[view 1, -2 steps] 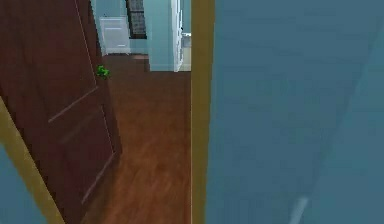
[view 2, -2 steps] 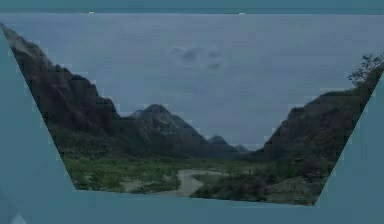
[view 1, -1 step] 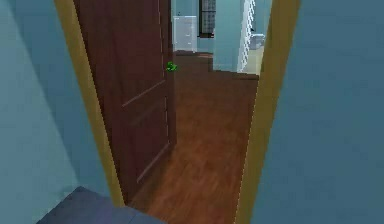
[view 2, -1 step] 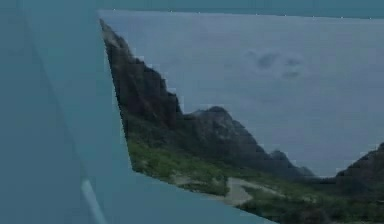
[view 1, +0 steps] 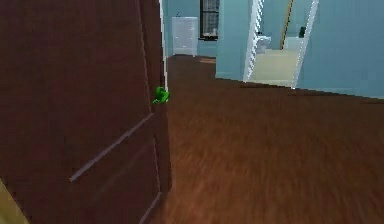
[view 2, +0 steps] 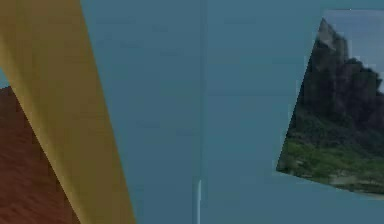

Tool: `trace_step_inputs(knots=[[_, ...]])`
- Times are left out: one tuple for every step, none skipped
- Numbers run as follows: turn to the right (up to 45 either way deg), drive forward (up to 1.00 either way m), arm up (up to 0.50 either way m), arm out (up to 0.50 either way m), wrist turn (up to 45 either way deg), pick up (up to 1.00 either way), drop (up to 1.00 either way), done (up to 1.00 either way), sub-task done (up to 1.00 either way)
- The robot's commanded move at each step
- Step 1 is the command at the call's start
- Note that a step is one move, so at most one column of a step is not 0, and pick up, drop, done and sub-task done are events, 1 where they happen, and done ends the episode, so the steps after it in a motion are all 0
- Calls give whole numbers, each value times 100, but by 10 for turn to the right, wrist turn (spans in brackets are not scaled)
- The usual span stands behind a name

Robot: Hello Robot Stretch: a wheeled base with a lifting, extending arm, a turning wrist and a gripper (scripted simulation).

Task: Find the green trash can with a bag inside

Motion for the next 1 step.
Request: trace_step_inputs(knots=[[180, 0, 0, 0, 0, 0, 0, 0, 0]])
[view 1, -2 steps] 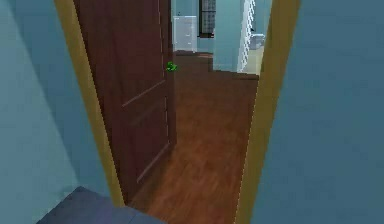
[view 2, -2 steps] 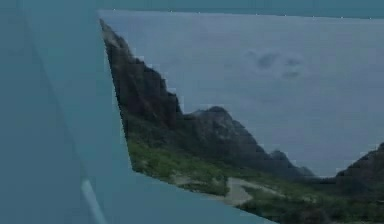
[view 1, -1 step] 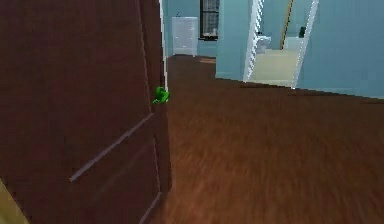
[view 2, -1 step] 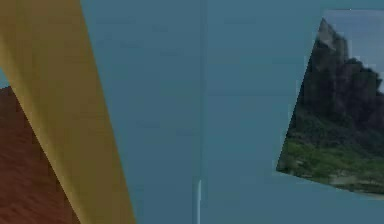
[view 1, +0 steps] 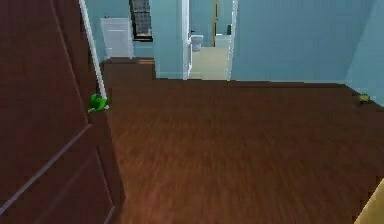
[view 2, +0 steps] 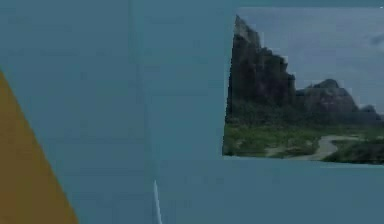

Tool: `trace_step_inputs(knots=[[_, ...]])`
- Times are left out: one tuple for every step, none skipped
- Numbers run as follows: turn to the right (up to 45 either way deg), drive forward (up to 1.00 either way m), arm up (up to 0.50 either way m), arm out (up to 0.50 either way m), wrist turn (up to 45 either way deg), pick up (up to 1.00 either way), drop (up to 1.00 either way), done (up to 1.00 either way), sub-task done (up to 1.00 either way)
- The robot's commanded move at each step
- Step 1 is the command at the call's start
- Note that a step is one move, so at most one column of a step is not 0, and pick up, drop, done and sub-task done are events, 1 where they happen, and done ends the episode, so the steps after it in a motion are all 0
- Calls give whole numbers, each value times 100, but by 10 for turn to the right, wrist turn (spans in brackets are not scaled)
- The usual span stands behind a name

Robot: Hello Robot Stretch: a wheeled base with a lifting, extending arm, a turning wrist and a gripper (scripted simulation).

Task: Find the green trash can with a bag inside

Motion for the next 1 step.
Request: trace_step_inputs(knots=[[0, 45, 0, 0, 0, 0, 0, 0, 0]])
